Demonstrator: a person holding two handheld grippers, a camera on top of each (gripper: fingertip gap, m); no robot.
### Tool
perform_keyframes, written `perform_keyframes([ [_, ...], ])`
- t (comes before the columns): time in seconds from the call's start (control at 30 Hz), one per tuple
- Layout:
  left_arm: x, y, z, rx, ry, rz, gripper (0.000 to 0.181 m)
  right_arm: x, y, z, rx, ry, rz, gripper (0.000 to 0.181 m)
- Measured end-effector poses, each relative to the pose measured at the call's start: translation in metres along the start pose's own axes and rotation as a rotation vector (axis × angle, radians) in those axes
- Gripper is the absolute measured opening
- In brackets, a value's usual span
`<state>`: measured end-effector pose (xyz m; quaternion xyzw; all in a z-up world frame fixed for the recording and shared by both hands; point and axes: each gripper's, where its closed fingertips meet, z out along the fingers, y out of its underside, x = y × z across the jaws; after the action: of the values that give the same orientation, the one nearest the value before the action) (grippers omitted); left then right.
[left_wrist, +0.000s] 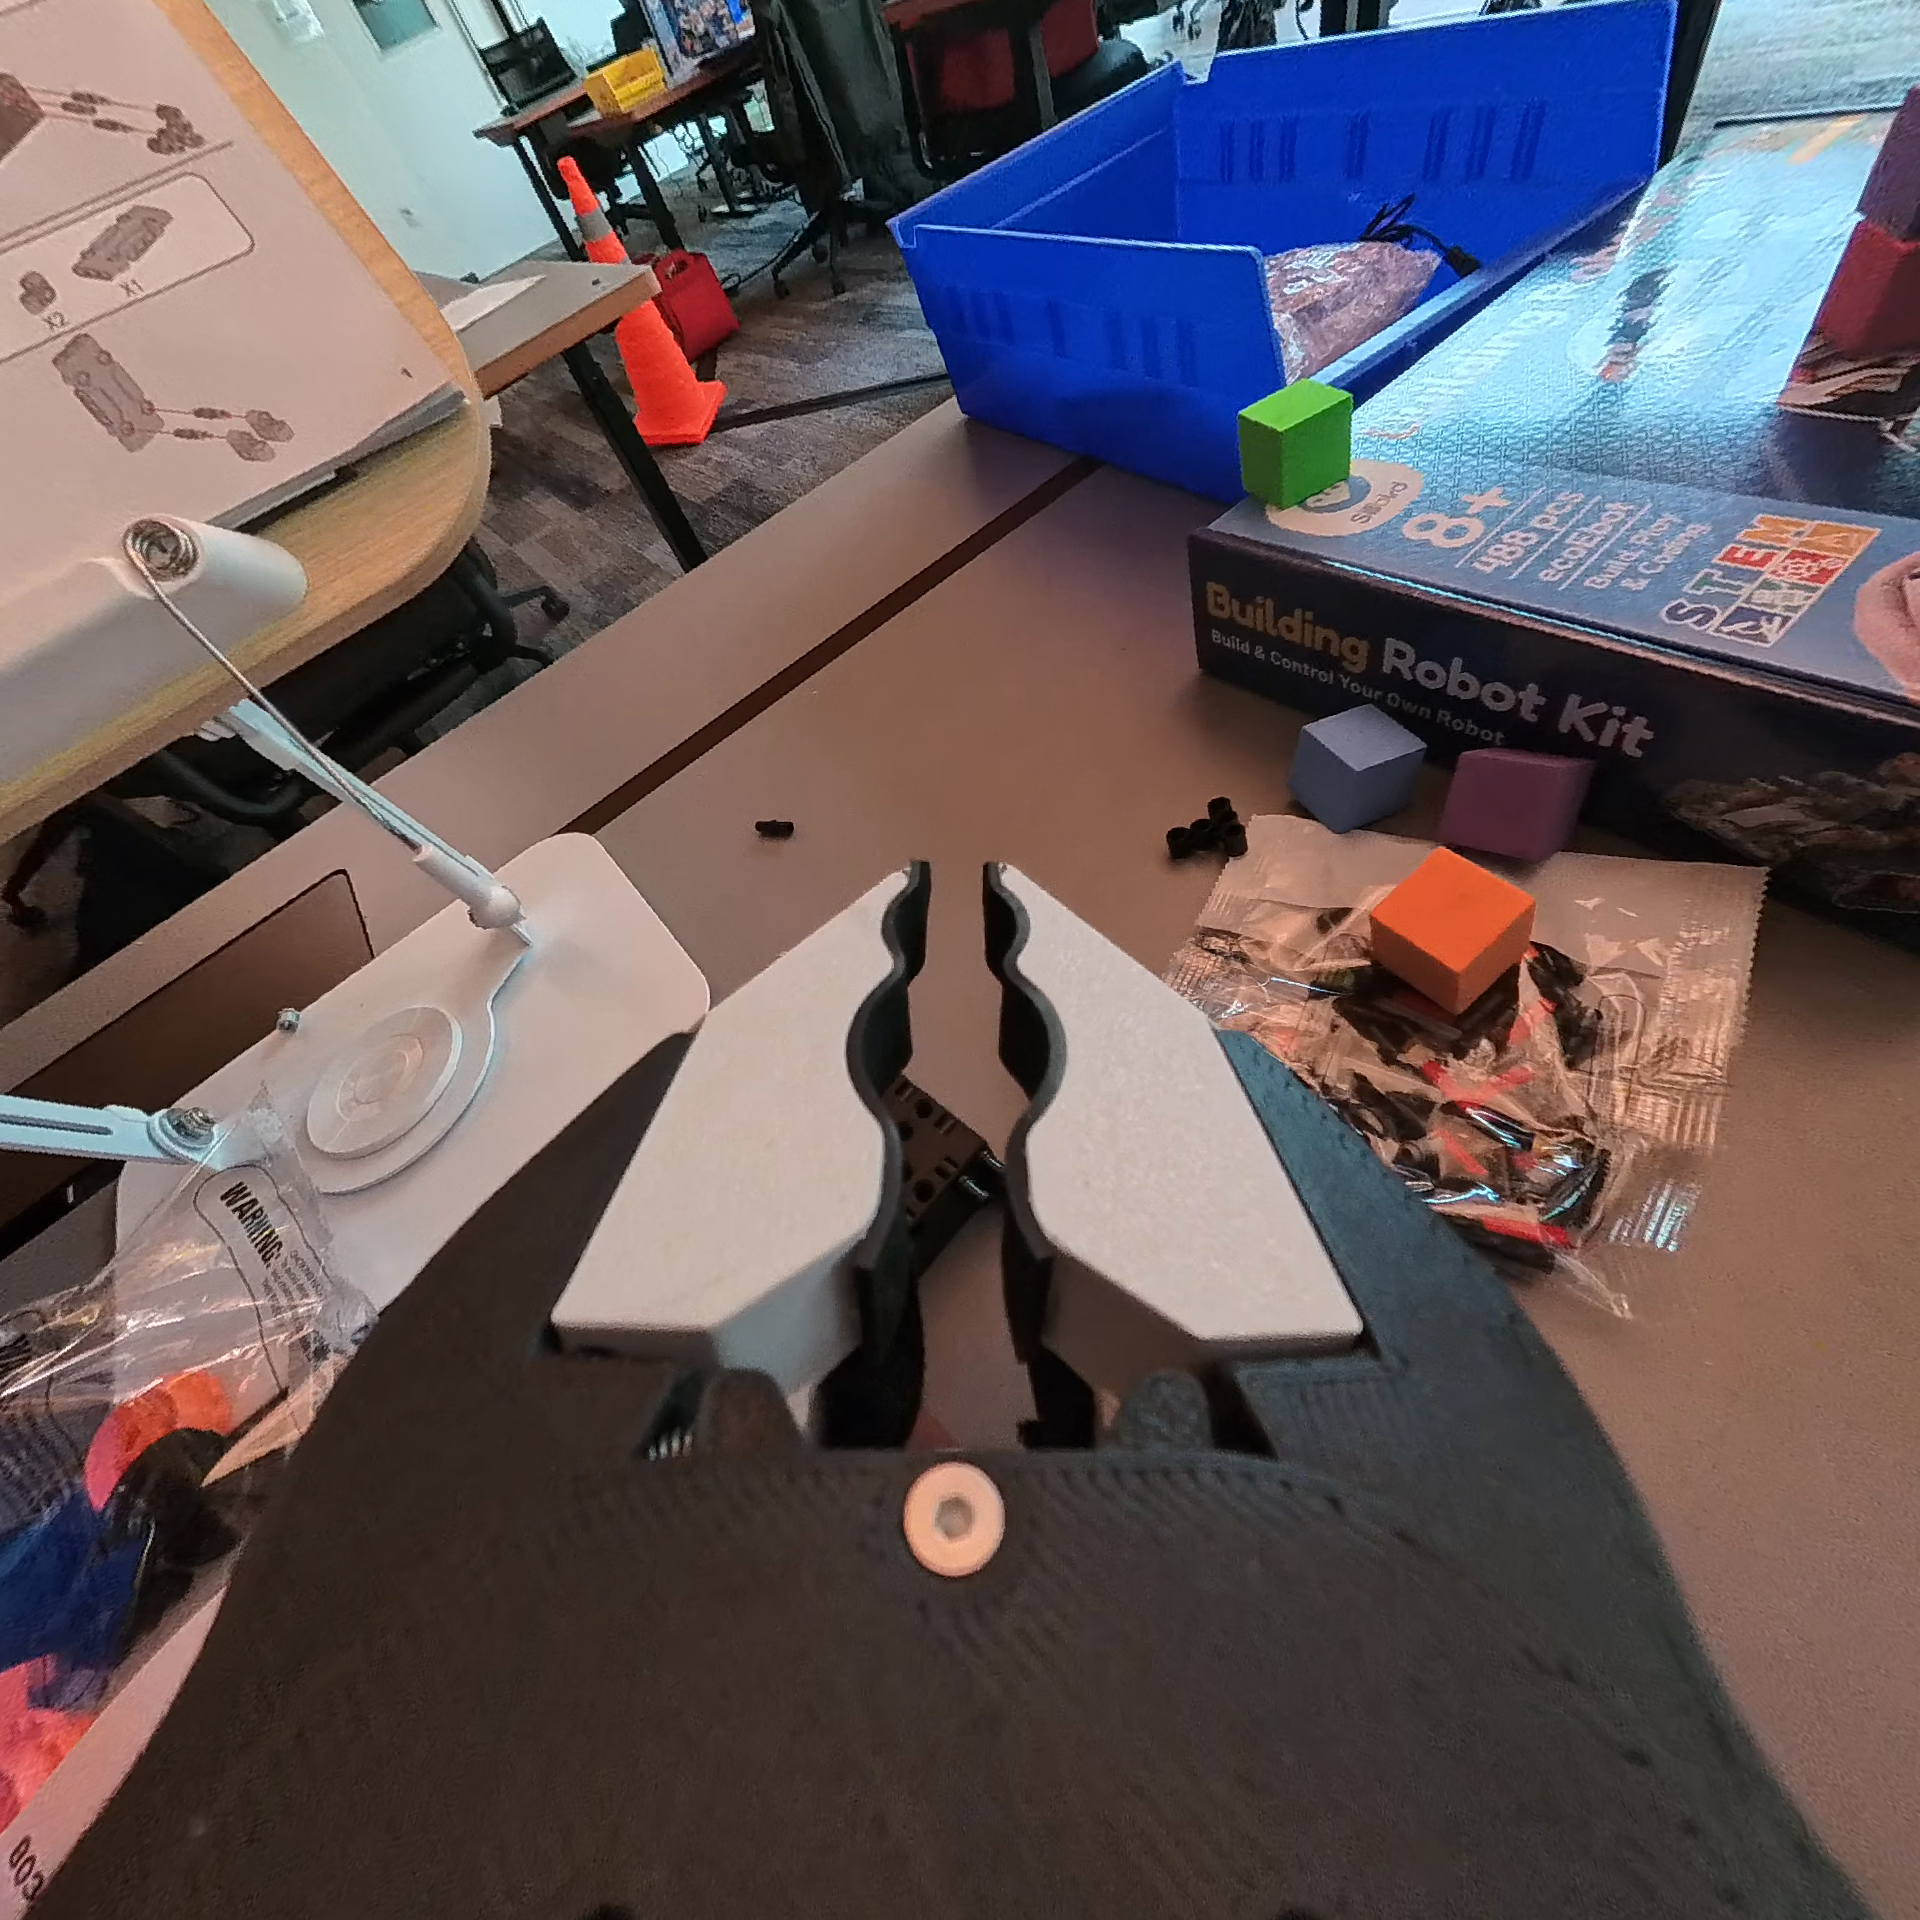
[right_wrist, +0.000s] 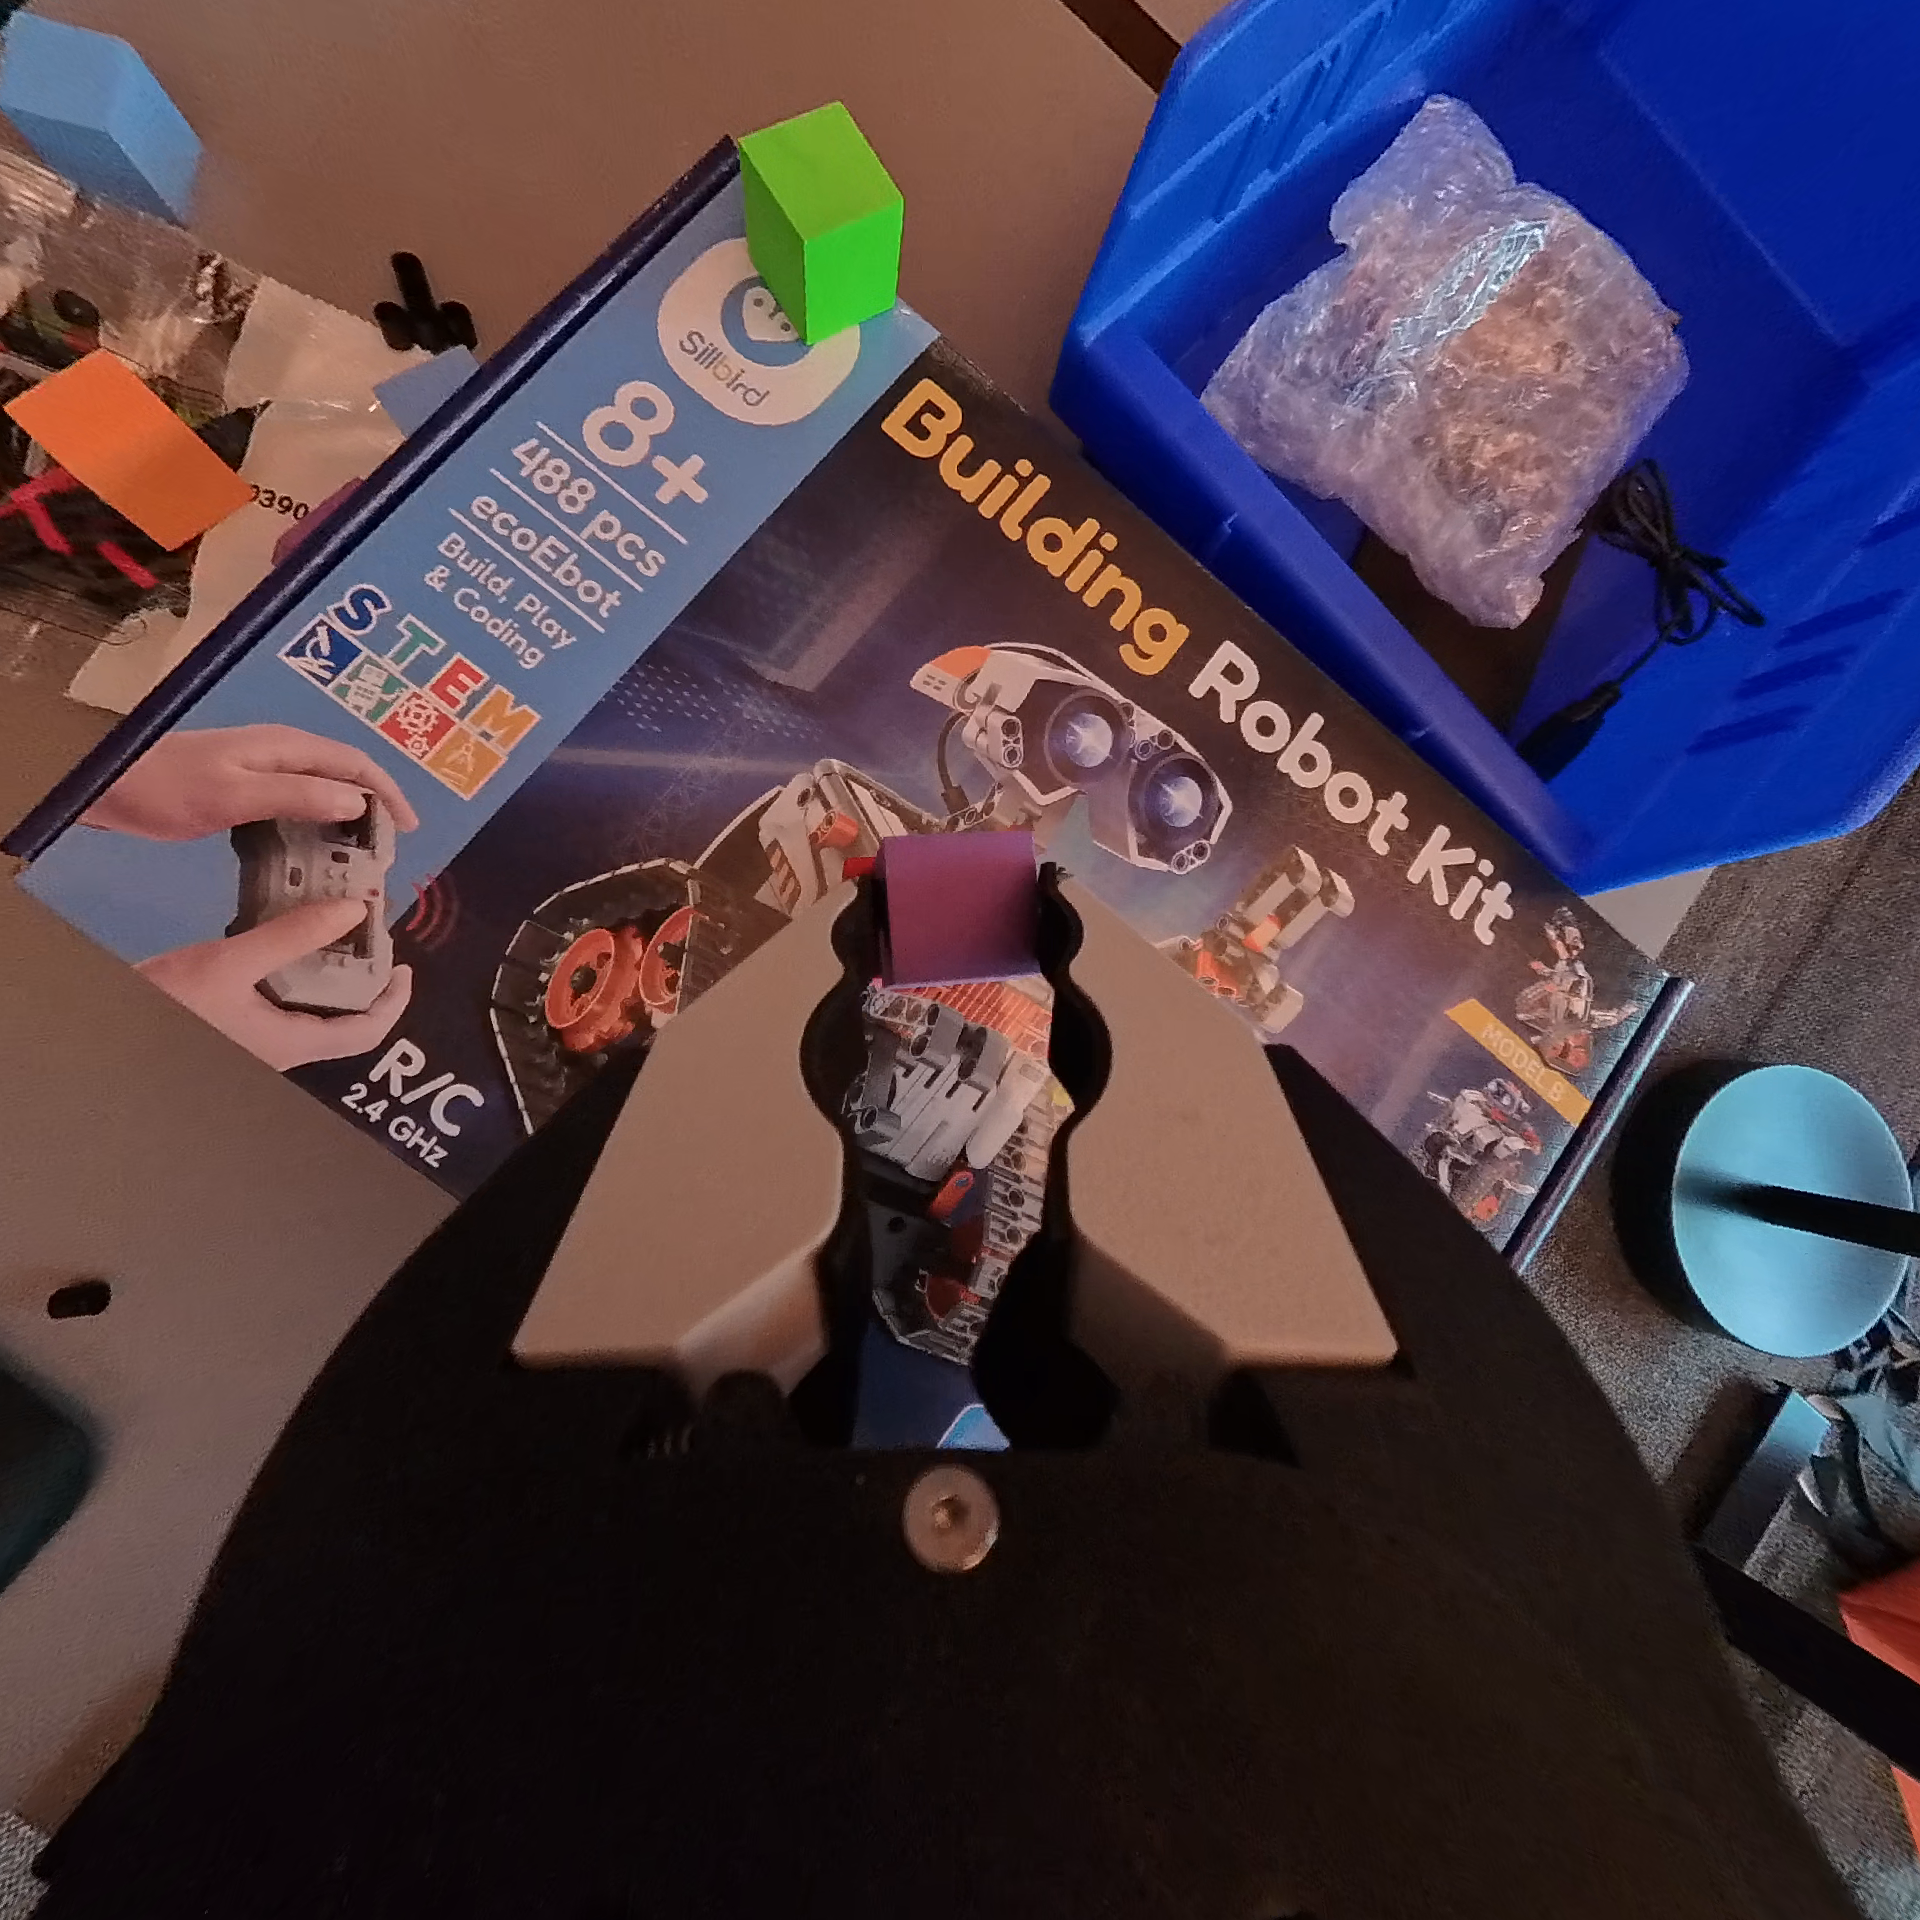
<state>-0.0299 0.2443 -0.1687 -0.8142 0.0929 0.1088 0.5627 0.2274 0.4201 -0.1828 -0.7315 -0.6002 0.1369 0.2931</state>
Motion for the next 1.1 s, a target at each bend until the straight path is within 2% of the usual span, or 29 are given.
perform_keyframes([
  [0.07,0.000,-0.001,0.000,0.002,0.000,0.003,0.009,0.000,0.000,0.000,0.002,-0.004,0.008,0.032],
  [0.17,0.000,-0.002,-0.001,0.006,0.000,-0.001,0.009,0.002,-0.002,-0.005,0.013,0.003,0.011,0.047],
  [0.33,0.001,-0.002,0.000,0.004,0.004,0.003,0.009,0.000,-0.040,-0.012,0.077,0.025,-0.038,0.048],
  [0.57,-0.001,0.000,0.001,0.002,0.002,-0.004,0.009,-0.017,-0.105,0.042,0.002,0.009,-0.216,0.051],
  [0.7,-0.002,0.001,0.001,0.001,0.005,-0.008,0.009,-0.014,-0.118,0.082,-0.083,-0.003,-0.263,0.050],
  [0.8,-0.001,-0.001,0.001,0.007,0.009,-0.005,0.009,-0.018,-0.115,0.102,-0.128,-0.069,-0.241,0.036],
  [0.83,0.000,-0.001,0.000,0.008,0.011,-0.003,0.009,-0.019,-0.113,0.105,-0.141,-0.087,-0.233,0.027],
  [0.93,0.001,-0.003,-0.001,0.011,0.014,0.001,0.009,-0.023,-0.115,0.095,-0.112,-0.088,-0.224,0.026],
  [1.03,0.000,-0.004,-0.002,0.017,0.014,-0.005,0.009,-0.024,-0.116,0.056,-0.042,-0.044,-0.227,0.026],
  [1.1,0.001,-0.005,-0.002,0.019,0.014,-0.007,0.009,-0.020,-0.105,0.024,-0.026,-0.012,-0.209,0.026],
])
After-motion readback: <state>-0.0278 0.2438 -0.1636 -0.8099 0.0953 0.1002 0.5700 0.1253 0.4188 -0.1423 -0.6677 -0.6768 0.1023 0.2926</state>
